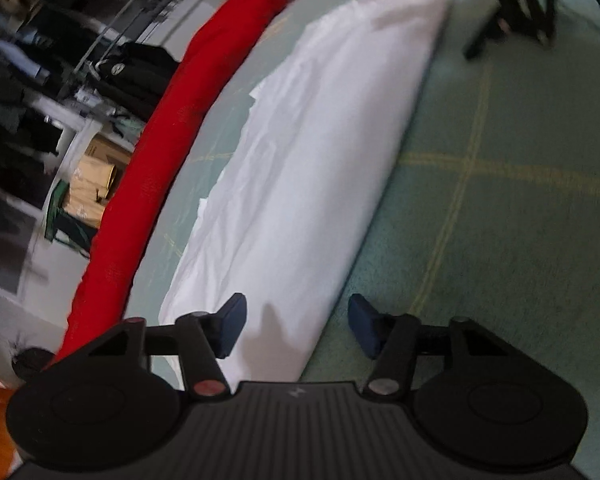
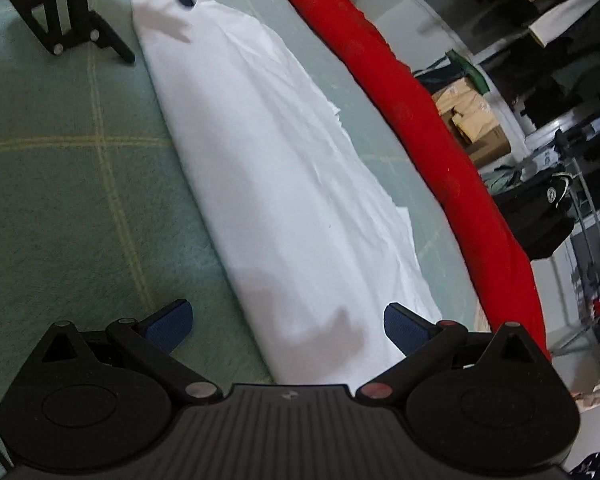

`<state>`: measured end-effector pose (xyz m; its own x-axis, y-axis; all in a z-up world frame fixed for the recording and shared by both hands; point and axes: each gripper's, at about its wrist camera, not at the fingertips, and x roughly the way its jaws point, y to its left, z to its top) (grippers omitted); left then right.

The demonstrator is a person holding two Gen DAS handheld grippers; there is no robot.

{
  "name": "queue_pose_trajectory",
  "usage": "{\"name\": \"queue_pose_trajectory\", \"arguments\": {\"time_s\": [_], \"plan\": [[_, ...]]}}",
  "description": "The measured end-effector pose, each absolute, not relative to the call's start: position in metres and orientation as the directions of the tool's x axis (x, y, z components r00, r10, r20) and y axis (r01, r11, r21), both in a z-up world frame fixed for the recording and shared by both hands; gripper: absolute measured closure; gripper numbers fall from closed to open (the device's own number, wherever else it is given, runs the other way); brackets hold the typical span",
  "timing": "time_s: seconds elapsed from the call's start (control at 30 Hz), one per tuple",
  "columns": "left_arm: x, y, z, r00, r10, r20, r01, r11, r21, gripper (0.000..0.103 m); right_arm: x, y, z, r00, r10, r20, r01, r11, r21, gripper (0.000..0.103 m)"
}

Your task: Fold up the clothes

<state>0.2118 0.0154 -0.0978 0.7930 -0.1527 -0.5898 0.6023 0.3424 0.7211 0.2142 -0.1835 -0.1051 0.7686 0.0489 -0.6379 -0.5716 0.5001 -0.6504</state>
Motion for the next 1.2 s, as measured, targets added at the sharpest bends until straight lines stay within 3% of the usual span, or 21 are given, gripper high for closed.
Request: {"name": "queue_pose_trajectory", "arguments": {"time_s": [0.4, 0.67, 0.83, 1.07, 1.17, 1.2], "plan": [[0.221, -0.018, -0.116, 0.843, -0.146, -0.518, 0.538, 0.198, 0.819, 0.052, 0.225, -0.16, -0.119, 0.843, 0.054, -0.534, -0.515, 0.364, -0.776, 0.0], [0.223, -0.003, -0.12, 0.851, -0.097, -0.516, 0.524, 0.205, 0.827, 0.057, 0.232, -0.185, -0.119, 0.844, -0.005, -0.537, -0.491, 0.394, -0.777, 0.0], [0.23, -0.018, -0.127, 0.866, -0.111, -0.488, 0.501, 0.174, 0.848, 0.06, 0.244, -0.154, -0.128, 0.885, 0.0, -0.466, -0.447, 0.282, -0.849, 0.0], [0.232, 0.007, -0.129, 0.869, -0.07, -0.49, 0.494, 0.178, 0.851, 0.064, 0.252, -0.189, -0.126, 0.867, -0.04, -0.496, -0.453, 0.35, -0.82, 0.001], [0.239, -0.005, -0.131, 0.862, -0.062, -0.503, 0.506, 0.164, 0.847, 0.07, 0.261, -0.178, -0.128, 0.861, -0.04, -0.506, -0.471, 0.311, -0.825, 0.0], [0.241, -0.009, -0.132, 0.859, -0.067, -0.508, 0.512, 0.163, 0.844, 0.077, 0.264, -0.172, -0.129, 0.866, -0.032, -0.499, -0.47, 0.287, -0.835, 0.0]]}}
